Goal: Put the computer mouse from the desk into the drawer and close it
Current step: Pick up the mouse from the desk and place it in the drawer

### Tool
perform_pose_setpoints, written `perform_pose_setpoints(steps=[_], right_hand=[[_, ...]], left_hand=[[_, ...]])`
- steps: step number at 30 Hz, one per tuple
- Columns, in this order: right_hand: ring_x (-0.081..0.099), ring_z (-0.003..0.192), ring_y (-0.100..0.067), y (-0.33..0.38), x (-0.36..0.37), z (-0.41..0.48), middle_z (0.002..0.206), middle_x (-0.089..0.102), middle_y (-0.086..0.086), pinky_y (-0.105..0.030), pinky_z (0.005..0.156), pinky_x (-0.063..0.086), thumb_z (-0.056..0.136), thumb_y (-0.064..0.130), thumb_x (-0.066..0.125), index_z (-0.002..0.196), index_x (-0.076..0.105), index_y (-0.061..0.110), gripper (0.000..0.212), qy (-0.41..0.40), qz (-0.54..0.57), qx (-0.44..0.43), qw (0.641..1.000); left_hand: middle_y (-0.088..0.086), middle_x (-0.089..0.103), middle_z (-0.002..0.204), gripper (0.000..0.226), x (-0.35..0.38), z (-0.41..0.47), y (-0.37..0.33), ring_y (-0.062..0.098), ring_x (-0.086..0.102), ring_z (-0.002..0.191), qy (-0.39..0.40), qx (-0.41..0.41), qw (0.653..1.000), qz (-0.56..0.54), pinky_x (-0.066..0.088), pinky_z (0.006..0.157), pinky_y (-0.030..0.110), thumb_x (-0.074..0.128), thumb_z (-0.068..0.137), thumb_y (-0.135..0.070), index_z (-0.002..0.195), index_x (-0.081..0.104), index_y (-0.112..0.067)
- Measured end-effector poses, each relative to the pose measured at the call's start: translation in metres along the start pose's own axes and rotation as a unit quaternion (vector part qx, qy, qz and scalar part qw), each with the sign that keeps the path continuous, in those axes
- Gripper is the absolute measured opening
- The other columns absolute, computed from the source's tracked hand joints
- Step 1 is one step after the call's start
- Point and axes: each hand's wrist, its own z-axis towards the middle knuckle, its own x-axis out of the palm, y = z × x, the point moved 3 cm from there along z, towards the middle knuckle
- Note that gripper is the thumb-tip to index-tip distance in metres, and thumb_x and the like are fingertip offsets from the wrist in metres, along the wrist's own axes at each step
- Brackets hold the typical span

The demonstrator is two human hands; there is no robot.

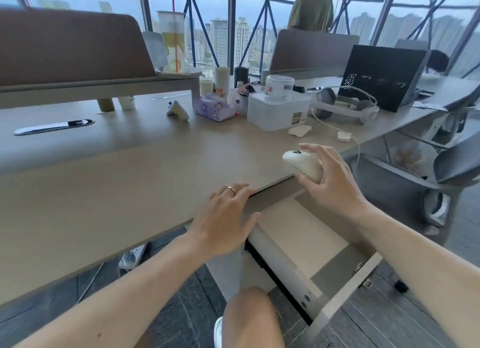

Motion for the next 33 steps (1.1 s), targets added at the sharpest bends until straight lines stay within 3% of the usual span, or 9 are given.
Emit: perform_pose_setpoints(steps=[4, 7, 11, 16, 19, 24, 27, 33], right_hand=[[0.052, 0.113, -0.014, -0.026, -0.021, -0.024, 0.130, 0.055, 0.005, -0.032, 0.099, 0.043, 0.085, 0.032, 0.073, 0.137, 0.051, 0.034, 0.057, -0.020, -0.019, 0.041, 0.999], [0.054, 0.109, -0.015, -0.047, -0.031, -0.038, 0.125, 0.057, 0.004, -0.035, 0.097, 0.045, 0.081, 0.035, 0.076, 0.136, 0.050, 0.034, 0.060, -0.031, -0.037, 0.080, 0.996], [0.057, 0.108, -0.017, -0.071, -0.035, -0.055, 0.116, 0.058, 0.006, -0.040, 0.099, 0.046, 0.072, 0.030, 0.083, 0.135, 0.054, 0.028, 0.069, -0.052, -0.038, 0.119, 0.991], [0.058, 0.104, -0.015, -0.100, -0.024, -0.068, 0.112, 0.065, 0.008, -0.028, 0.091, 0.041, 0.069, 0.033, 0.086, 0.139, 0.053, 0.027, 0.077, -0.057, -0.025, 0.173, 0.983], [0.058, 0.102, -0.014, -0.112, -0.010, -0.073, 0.109, 0.065, 0.011, -0.025, 0.086, 0.037, 0.071, 0.033, 0.085, 0.142, 0.051, 0.027, 0.079, -0.030, -0.021, 0.199, 0.979], [0.057, 0.102, -0.013, -0.125, 0.019, -0.076, 0.121, 0.068, 0.003, -0.023, 0.086, 0.037, 0.070, 0.029, 0.084, 0.142, 0.049, 0.026, 0.080, 0.005, 0.001, 0.236, 0.972], [0.061, 0.108, -0.020, -0.131, 0.040, -0.073, 0.122, 0.067, 0.000, -0.029, 0.086, 0.044, 0.070, 0.030, 0.084, 0.145, 0.045, 0.024, 0.085, 0.048, 0.012, 0.257, 0.965], [0.065, 0.105, -0.030, -0.139, 0.085, -0.062, 0.119, 0.066, -0.007, -0.044, 0.082, 0.058, 0.071, 0.038, 0.073, 0.143, 0.041, 0.023, 0.081, 0.209, -0.138, 0.220, 0.943]], left_hand=[[-0.003, 0.041, 0.155, 0.058, 0.037, 0.004, -0.044, 0.014, 0.031, 0.143, 0.024, 0.084, 0.996, -0.020, 0.029, 0.117, 0.036, 0.055, 0.095, -0.041, 0.148, 0.041, -0.022], [-0.002, 0.024, 0.163, 0.080, 0.063, 0.009, -0.054, 0.015, 0.014, 0.149, 0.070, 0.056, 0.996, -0.002, 0.023, 0.121, 0.044, 0.059, 0.090, -0.055, 0.154, 0.025, -0.022], [0.006, 0.003, 0.168, 0.121, 0.089, 0.014, -0.049, 0.020, -0.005, 0.153, 0.131, 0.004, 0.990, 0.048, 0.003, 0.123, 0.046, 0.064, 0.072, -0.074, 0.158, 0.003, -0.016], [0.010, -0.012, 0.168, 0.140, 0.113, 0.013, -0.040, 0.024, -0.016, 0.152, 0.172, -0.032, 0.981, 0.084, -0.009, 0.123, 0.044, 0.063, 0.065, -0.082, 0.157, -0.012, -0.009], [0.010, -0.015, 0.167, 0.142, 0.122, 0.013, -0.037, 0.024, -0.017, 0.152, 0.163, -0.040, 0.982, 0.089, -0.010, 0.123, 0.044, 0.061, 0.062, -0.085, 0.156, -0.014, -0.009], [0.009, -0.024, 0.166, 0.148, 0.128, 0.015, -0.032, 0.019, -0.022, 0.151, 0.153, -0.046, 0.985, 0.071, -0.009, 0.123, 0.043, 0.061, 0.056, -0.089, 0.156, -0.017, -0.012], [0.009, -0.021, 0.166, 0.153, 0.132, 0.017, -0.026, 0.018, -0.022, 0.151, 0.138, -0.047, 0.987, 0.069, -0.010, 0.122, 0.042, 0.057, 0.049, -0.094, 0.156, -0.016, -0.013], [0.008, -0.016, 0.168, 0.152, 0.135, 0.021, -0.021, 0.018, -0.020, 0.152, 0.117, -0.011, 0.988, 0.098, -0.007, 0.122, 0.042, 0.045, 0.046, -0.101, 0.157, -0.013, -0.014]])
